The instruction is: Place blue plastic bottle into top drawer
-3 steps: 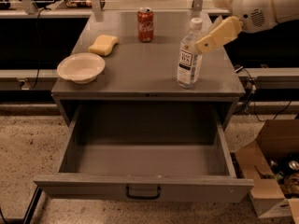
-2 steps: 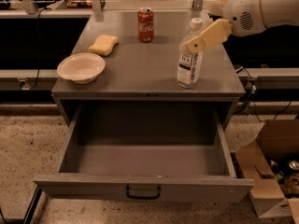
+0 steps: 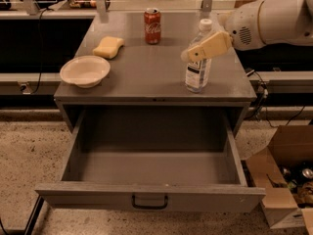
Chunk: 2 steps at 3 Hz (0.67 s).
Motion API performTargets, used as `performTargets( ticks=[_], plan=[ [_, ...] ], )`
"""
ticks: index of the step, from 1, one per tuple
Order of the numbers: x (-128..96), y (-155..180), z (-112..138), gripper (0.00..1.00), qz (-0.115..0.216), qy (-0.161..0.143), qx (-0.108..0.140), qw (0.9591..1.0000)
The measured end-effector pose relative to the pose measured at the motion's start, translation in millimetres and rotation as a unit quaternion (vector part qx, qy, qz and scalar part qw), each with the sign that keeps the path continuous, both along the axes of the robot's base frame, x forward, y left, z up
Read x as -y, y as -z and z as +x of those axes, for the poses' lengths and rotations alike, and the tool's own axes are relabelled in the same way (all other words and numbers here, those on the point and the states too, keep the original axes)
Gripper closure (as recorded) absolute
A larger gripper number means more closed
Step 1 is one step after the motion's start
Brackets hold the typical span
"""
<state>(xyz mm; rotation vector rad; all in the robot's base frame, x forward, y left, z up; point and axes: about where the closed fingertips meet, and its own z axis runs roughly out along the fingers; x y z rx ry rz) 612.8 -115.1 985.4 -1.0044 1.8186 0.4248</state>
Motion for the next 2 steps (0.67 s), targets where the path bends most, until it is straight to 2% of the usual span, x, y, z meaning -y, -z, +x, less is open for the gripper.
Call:
performTargets(
  ticks=[1, 2],
  plan=[
    [7, 8, 15, 0.00, 0.016, 0.021, 0.014, 0.9996],
    [-1, 19, 25, 0.00, 0.036, 0.020, 0.014, 0.9990]
  ],
)
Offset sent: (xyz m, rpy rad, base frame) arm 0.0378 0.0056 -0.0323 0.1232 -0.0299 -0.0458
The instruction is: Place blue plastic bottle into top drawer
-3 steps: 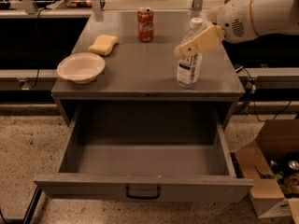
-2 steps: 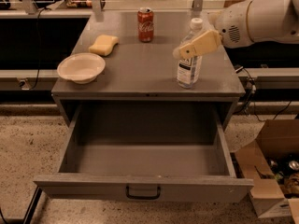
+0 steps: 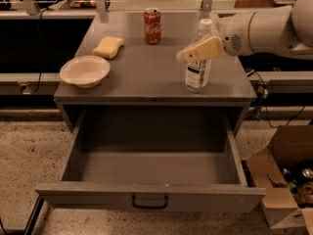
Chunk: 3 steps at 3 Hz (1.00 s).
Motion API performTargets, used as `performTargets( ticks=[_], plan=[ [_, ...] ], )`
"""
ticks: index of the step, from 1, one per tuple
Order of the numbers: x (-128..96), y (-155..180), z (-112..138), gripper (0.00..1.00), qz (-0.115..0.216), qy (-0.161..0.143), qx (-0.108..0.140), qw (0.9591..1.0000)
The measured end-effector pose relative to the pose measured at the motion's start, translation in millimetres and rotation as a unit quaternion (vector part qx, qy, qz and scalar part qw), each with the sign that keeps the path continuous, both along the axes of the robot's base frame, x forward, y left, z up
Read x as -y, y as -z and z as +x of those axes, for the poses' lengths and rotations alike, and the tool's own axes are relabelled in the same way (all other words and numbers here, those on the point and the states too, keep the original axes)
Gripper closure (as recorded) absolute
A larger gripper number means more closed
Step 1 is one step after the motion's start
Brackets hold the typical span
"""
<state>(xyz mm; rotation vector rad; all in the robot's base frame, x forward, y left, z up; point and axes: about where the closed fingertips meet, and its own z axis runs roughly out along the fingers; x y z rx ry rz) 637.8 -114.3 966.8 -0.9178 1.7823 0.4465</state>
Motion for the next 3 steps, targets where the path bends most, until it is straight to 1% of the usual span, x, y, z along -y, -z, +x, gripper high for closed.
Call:
performTargets(
  ticks=[1, 2, 3],
  plan=[
    [-3, 9, 9, 0.18, 0.027, 0.006, -0.003, 0.9996],
    [-4, 15, 10, 0.42, 0.056, 0.002, -0.003, 0.9985],
    [-4, 5, -3, 0.65, 0.094, -0.013, -0.003, 0.9955]
  ],
)
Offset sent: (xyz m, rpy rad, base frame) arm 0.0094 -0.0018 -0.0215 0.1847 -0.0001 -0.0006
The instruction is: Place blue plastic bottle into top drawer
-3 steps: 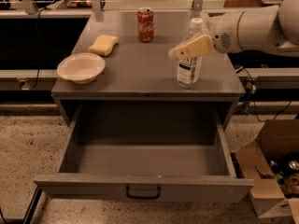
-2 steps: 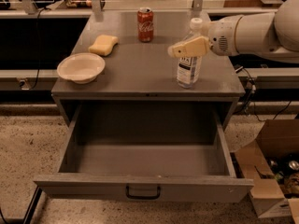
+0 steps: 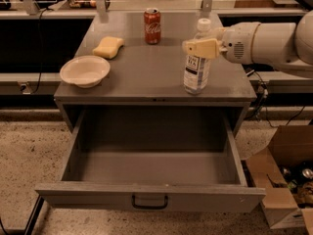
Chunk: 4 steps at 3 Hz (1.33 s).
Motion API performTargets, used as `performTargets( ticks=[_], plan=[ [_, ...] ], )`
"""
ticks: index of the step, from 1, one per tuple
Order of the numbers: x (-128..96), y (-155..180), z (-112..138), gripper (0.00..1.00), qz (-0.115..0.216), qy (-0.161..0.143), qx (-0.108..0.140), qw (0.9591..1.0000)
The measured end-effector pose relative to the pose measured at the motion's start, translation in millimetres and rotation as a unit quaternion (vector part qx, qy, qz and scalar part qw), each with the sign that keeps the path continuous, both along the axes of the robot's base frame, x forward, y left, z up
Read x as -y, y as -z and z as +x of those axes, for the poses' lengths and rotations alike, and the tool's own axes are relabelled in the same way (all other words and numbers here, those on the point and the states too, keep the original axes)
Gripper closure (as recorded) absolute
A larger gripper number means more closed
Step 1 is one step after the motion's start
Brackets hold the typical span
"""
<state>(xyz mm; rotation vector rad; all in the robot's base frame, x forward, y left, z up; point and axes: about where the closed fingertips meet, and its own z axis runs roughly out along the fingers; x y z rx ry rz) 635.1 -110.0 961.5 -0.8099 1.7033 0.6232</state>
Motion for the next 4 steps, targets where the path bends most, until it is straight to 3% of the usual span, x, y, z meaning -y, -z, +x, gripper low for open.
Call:
performTargets(
  ticks=[1, 2, 3, 4],
  plan=[
    [-7, -43, -36, 0.88, 0.061, -0.011, 0.006, 0.9980],
    [-21, -83, -88, 1.00, 0.081, -0.040, 0.016, 0.9958],
    [-17, -55, -127, 1.00, 0.059, -0.078, 0.002, 0.9952],
    [-2, -2, -152, 1.00, 0.027, -0.102, 0.005, 0.9944]
  ],
)
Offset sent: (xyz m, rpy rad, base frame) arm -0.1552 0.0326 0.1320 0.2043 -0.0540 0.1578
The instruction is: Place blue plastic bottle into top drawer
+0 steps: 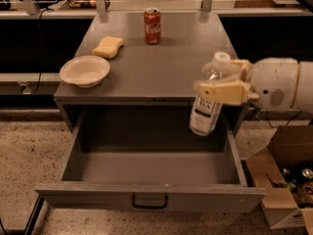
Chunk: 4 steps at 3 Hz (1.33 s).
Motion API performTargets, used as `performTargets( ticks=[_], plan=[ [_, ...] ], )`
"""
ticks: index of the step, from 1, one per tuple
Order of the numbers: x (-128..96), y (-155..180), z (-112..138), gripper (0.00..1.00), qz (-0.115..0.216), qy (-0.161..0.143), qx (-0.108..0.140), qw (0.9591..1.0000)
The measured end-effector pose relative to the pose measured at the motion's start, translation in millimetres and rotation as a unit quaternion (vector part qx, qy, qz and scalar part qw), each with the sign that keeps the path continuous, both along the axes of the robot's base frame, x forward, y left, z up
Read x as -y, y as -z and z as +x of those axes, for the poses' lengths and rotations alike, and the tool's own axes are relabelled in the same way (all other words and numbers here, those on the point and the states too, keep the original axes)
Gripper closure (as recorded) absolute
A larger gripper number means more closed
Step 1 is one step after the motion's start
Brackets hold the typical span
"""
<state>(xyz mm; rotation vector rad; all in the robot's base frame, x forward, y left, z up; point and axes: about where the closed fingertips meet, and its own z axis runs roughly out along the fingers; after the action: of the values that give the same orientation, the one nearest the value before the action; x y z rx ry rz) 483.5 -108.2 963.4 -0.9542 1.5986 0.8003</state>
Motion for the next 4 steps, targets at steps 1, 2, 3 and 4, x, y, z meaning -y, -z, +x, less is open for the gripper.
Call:
performTargets(
  ticks=[1, 2, 3, 4],
  plan=[
    [2, 7, -4, 1.00, -0.017, -0.008, 0.026, 0.9995],
    [-4, 27, 6, 1.00, -0.030, -0.007, 0.021, 0.9993],
    [-20, 79, 13, 1.00, -0.007, -0.025, 0.007, 0.9996],
    [-35, 128, 13, 1.00, 0.014, -0.058, 0.013, 0.9981]
  ],
)
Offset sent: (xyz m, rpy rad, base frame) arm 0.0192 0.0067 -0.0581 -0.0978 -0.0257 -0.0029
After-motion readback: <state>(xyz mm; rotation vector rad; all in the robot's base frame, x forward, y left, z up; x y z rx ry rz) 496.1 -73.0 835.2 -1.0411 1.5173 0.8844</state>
